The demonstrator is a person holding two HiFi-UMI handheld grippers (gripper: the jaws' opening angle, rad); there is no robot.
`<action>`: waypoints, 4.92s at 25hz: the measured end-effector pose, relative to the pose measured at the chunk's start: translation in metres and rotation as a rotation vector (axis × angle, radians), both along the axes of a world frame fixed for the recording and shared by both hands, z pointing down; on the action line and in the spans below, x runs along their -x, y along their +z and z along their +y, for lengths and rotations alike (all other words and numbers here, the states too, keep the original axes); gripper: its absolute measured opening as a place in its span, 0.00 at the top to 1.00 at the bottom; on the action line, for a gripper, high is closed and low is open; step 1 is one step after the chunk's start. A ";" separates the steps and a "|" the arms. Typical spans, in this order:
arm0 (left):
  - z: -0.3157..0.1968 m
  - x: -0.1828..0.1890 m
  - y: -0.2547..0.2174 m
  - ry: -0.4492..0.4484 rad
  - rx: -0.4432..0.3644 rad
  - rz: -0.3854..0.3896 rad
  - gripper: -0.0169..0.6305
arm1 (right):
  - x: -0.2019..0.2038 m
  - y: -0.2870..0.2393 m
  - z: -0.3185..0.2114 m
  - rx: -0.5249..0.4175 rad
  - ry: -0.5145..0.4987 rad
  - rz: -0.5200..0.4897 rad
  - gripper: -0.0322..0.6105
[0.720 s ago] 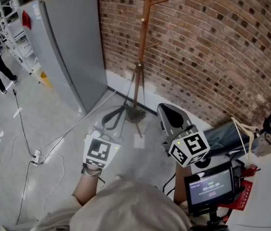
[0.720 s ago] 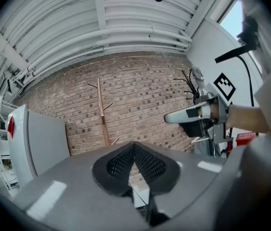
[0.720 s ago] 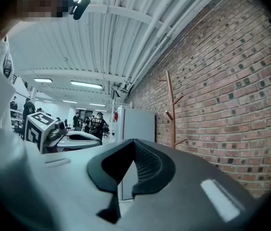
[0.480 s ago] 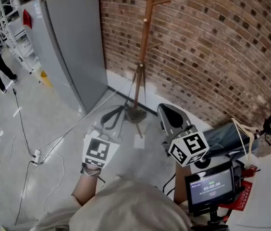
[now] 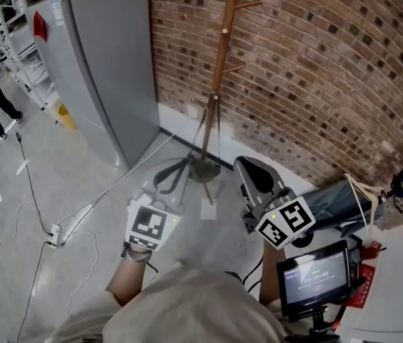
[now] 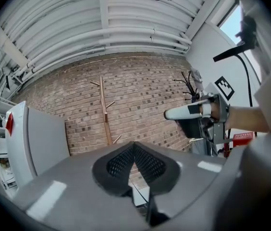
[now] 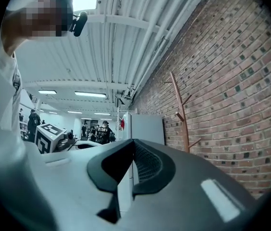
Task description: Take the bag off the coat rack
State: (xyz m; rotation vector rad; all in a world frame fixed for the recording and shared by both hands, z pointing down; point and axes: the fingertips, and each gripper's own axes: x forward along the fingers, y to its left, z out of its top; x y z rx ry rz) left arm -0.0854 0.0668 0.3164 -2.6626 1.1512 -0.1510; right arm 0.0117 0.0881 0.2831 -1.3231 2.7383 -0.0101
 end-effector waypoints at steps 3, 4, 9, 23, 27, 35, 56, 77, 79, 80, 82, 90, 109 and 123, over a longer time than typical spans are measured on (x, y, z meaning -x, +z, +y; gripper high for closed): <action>0.002 0.008 0.006 0.023 0.012 -0.002 0.97 | 0.012 0.004 0.002 0.029 -0.004 -0.017 0.95; 0.003 0.011 0.008 0.030 0.017 -0.003 0.97 | 0.016 0.006 0.003 0.040 -0.004 -0.022 0.95; 0.003 0.022 0.018 0.058 0.040 0.009 0.97 | 0.028 0.022 0.005 0.086 0.023 -0.026 0.95; -0.017 0.035 0.024 0.073 0.062 0.056 0.97 | 0.034 0.026 -0.015 0.105 0.048 -0.039 0.95; -0.031 0.027 0.022 0.069 0.062 0.055 0.97 | 0.027 0.023 -0.028 0.092 0.037 -0.050 0.95; -0.067 -0.001 0.024 0.060 0.071 0.058 0.97 | -0.003 0.019 -0.069 0.005 0.044 -0.056 0.95; -0.155 -0.092 0.017 -0.048 0.076 0.058 0.97 | -0.102 0.022 -0.165 0.045 -0.011 -0.031 0.95; -0.209 -0.096 0.045 -0.175 0.101 0.010 0.92 | -0.127 0.048 -0.226 0.045 0.000 -0.035 0.95; -0.217 -0.098 0.052 -0.169 0.107 -0.005 0.90 | -0.126 0.054 -0.236 0.067 0.004 -0.034 0.95; -0.222 -0.098 0.056 -0.166 0.113 -0.012 0.90 | -0.126 0.058 -0.241 0.080 0.008 -0.033 0.95; -0.230 -0.096 0.064 -0.160 0.123 -0.025 0.89 | -0.121 0.064 -0.251 0.100 0.014 -0.026 0.94; -0.269 -0.088 0.081 -0.129 0.154 -0.038 0.87 | -0.104 0.086 -0.291 0.159 0.036 0.005 0.88; -0.317 -0.087 0.159 -0.079 0.256 -0.096 0.79 | -0.078 0.177 -0.337 0.323 -0.004 0.111 0.78; -0.341 -0.097 0.210 -0.040 0.290 -0.167 0.77 | -0.062 0.221 -0.352 0.393 -0.026 0.162 0.73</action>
